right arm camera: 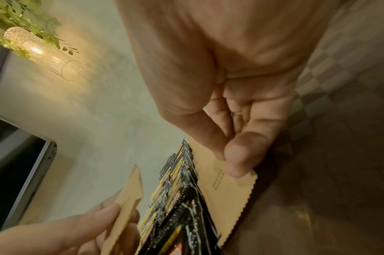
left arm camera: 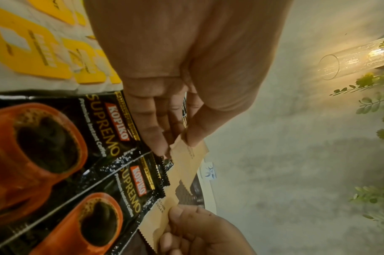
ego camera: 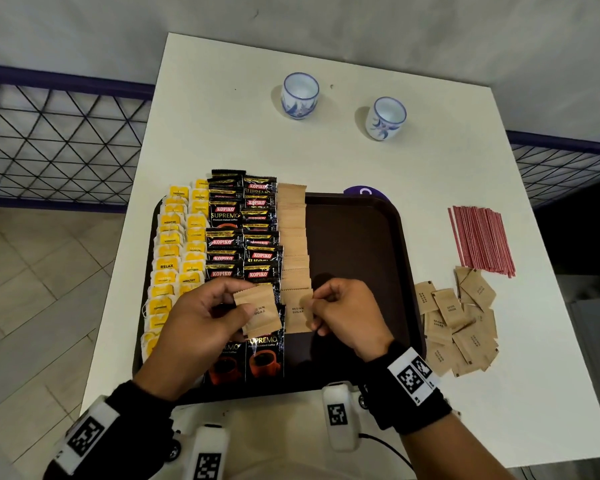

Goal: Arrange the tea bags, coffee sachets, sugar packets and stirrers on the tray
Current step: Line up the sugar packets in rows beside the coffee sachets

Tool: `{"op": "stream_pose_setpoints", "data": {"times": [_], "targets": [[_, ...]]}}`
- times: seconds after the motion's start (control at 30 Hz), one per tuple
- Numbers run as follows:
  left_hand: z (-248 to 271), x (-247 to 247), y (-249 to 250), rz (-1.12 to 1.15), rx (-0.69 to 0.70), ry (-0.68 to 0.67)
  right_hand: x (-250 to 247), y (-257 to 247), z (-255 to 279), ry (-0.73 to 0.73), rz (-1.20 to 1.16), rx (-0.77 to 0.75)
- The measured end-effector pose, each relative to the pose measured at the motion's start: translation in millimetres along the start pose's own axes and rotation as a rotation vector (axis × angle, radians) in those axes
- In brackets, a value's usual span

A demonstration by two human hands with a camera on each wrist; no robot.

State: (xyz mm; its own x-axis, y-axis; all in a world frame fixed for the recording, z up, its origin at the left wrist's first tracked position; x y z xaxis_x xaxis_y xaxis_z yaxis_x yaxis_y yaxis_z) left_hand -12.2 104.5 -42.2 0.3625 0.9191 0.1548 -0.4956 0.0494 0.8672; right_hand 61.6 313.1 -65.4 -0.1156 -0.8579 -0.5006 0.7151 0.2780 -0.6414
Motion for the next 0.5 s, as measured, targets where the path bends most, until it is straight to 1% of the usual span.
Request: {"op": "stream_pose_setpoints", "data": {"times": [0.23, 0.33, 0.37, 0.4, 0.47, 0.5], "targets": [[-0.6, 2.5, 2.1, -0.031, 0.019, 0.004, 0.7, -4.6, 4.4, 0.039, 0.007, -0.011], [1.6, 5.5, 4.9, -0.036, 0.021, 0.0, -3.2, -6.7, 9.4, 0.092, 0.058, -0.095], [2.2, 6.0, 5.4, -0.04, 0.022, 0.0, -5.1, -9.2, 12.5, 0.078, 0.038, -0.137], [2.1, 6.4, 5.5, -0.044, 0.025, 0.001, -5.9, -12.4, 16.4, 0.027, -0.029, -0.178], [1.2, 7.6, 5.3, -0.049, 0.032, -0.006, -6.9, -18.4, 23.9, -0.118, -0.169, -0.228], [0.9, 8.7, 5.4, -0.055, 0.035, -0.015, -7.3, -20.9, 26.4, -0.173, -0.192, -0.247]]}}
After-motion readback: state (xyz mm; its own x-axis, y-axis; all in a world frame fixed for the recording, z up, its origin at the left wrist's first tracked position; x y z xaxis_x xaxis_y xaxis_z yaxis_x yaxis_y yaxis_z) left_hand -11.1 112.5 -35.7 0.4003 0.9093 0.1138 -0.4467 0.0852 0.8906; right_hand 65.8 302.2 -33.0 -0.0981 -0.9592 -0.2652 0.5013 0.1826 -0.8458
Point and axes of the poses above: each hand's wrist, its own z-axis away from the middle knuckle, its own x-axis out of the palm, y = z × x, the point moved 1 cm from there along -z, towards the middle knuckle, and after that the axes turned 13 degrees about z, right-handed, at the moved point
